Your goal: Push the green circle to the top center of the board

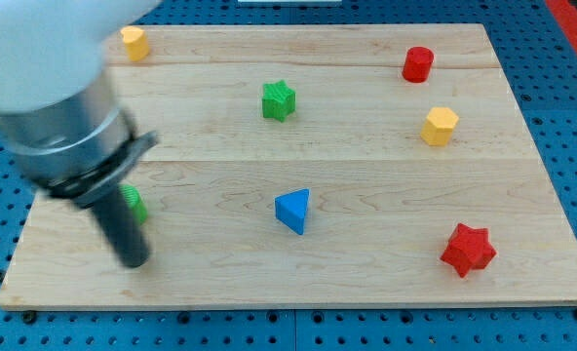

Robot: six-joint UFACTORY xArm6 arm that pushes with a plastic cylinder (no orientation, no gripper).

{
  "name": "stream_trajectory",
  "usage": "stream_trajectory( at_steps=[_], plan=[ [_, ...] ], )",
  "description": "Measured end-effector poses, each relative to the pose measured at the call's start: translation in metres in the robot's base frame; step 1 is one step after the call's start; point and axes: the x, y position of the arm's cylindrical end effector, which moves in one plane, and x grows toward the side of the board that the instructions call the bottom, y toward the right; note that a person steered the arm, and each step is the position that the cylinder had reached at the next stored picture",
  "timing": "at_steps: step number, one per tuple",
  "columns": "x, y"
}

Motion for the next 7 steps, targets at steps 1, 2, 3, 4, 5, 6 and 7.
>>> stream_trajectory(
  at_steps=[1,2,3,4,5,6,7],
  plan=[
    [-0.018,-0.028],
    [-0.057,0.011],
    [-0.096,0.035],
    [-0.128,0.057],
    [-0.161,0.038],
    [-0.13,0.028],
    [-0.154,0.013]
  ],
)
